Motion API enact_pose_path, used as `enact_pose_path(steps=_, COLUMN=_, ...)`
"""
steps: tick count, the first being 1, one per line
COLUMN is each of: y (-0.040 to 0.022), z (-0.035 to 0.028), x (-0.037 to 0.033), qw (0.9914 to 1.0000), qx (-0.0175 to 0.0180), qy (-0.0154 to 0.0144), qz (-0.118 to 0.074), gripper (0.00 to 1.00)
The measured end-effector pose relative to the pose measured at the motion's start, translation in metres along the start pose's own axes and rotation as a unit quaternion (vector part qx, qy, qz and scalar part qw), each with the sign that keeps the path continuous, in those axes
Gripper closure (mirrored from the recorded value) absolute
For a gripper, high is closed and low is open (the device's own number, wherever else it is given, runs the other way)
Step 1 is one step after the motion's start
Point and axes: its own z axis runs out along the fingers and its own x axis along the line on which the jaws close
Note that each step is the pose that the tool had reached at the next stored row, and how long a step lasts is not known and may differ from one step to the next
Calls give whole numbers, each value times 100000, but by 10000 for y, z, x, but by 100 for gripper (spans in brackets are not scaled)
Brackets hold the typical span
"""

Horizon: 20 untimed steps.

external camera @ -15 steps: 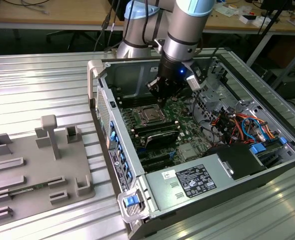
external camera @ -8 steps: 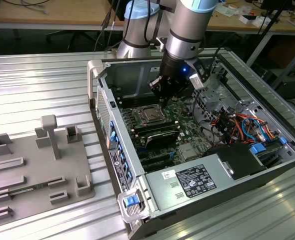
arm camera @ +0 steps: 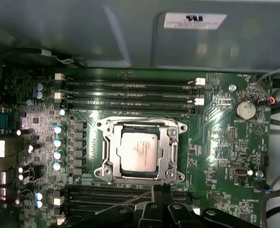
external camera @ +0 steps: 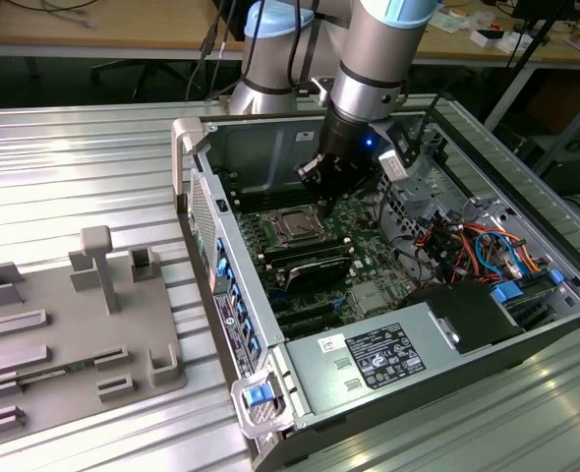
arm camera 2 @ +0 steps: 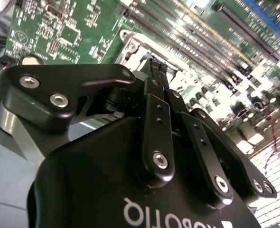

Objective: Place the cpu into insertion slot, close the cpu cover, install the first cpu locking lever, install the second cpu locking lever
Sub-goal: 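Install the second cpu locking lever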

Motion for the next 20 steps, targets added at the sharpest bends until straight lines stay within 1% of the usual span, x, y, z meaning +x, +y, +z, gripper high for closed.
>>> enact_pose_path(steps=1, y=-28, z=2, x=1, qw=100000, qx=-41, qy=3, qz=0, gripper=89)
enact_pose_path(steps=2, y=-70, z=5, x=3, qw=100000, qx=-266, qy=-11, qz=-1, gripper=89)
enact_pose_path(steps=3, y=-107, z=8, x=5, qw=99998, qx=-684, qy=-26, qz=-3, gripper=89)
enact_pose_path(steps=4, y=-128, z=10, x=6, qw=99995, qx=-977, qy=-40, qz=4, gripper=89)
enact_pose_path(steps=6, y=-174, z=17, x=8, qw=99975, qx=-2234, qy=-98, qz=16, gripper=89)
enact_pose_path(steps=7, y=-196, z=19, x=10, qw=99951, qx=-3112, qy=-132, qz=18, gripper=89)
enact_pose_path(steps=8, y=-212, z=20, x=10, qw=99931, qx=-3711, qy=-159, qz=17, gripper=89)
enact_pose_path(steps=9, y=-249, z=25, x=14, qw=99887, qx=-4738, qy=-212, qz=24, gripper=89)
enact_pose_path(steps=10, y=-273, z=27, x=20, qw=99877, qx=-4953, qy=-219, qz=24, gripper=89)
enact_pose_path(steps=11, y=-296, z=30, x=30, qw=99872, qx=-5050, qy=-224, qz=26, gripper=89)
enact_pose_path(steps=13, y=-367, z=39, x=73, qw=99864, qx=-5216, qy=-233, qz=29, gripper=89)
enact_pose_path(steps=17, y=-397, z=69, x=143, qw=99846, qx=-5538, qy=-229, qz=27, gripper=89)
enact_pose_path(steps=19, y=-401, z=87, x=228, qw=99832, qx=-5796, qy=-231, qz=38, gripper=89)
enact_pose_path(steps=20, y=-400, z=90, x=253, qw=99828, qx=-5858, qy=-230, qz=40, gripper=89)
